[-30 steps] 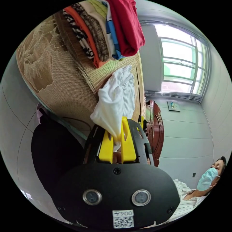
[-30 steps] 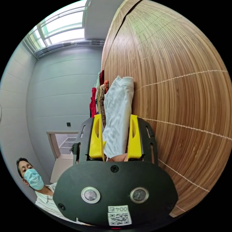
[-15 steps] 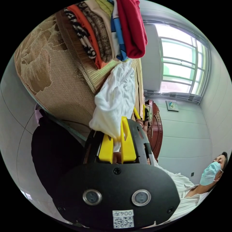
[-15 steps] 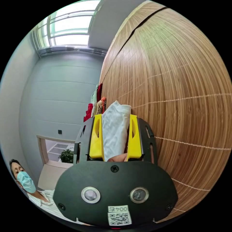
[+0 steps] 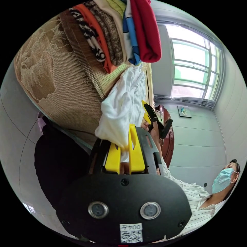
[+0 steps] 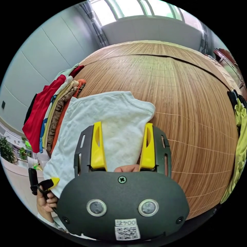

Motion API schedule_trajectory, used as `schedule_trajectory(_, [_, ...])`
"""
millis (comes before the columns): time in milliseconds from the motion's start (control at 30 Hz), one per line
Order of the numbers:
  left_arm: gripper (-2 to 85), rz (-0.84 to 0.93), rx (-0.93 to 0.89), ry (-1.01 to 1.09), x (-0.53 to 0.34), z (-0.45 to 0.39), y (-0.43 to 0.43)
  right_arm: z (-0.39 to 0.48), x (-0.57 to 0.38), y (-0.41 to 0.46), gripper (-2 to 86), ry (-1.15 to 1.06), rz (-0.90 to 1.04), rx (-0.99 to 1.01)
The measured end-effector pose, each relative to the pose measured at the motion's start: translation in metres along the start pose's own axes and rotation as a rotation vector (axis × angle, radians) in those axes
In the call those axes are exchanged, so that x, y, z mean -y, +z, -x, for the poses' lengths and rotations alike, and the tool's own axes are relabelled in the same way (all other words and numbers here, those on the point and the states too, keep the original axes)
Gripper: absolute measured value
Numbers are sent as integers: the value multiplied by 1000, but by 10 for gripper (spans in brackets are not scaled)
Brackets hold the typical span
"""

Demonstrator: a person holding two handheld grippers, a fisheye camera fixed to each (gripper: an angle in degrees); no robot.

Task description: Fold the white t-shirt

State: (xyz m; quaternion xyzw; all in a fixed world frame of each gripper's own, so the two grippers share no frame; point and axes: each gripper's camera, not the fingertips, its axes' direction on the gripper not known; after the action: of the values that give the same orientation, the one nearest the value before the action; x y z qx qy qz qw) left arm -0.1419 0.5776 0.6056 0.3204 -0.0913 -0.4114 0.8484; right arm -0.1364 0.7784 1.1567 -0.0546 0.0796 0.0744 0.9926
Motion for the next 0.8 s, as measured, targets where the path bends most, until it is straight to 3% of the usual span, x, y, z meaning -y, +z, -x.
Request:
schedule_trajectory(100, [62,1,-7,7,4,-2,2,19,3,6,186,1,-8,-95])
schedule_trajectory(200, [63,-2,-9,17,7,-5,3,19,6,1,165,49,-15,-52])
schedule_trajectory(333, [63,-5,-27,10,11,-4,4,-33,6,-8,135,236,-20,341])
schedule_trajectory(533, [63,-3,-36,2,15,3,6,-84,-6,12,37,422,82,643])
schedule_trajectory(667, [63,-4,-23,12,19,0,7,-41,-11,-19,21,285,-23,495])
schedule_trajectory(800, [63,-8,-20,6,21,1,9,94,-27,-74,14,-250,-200,137])
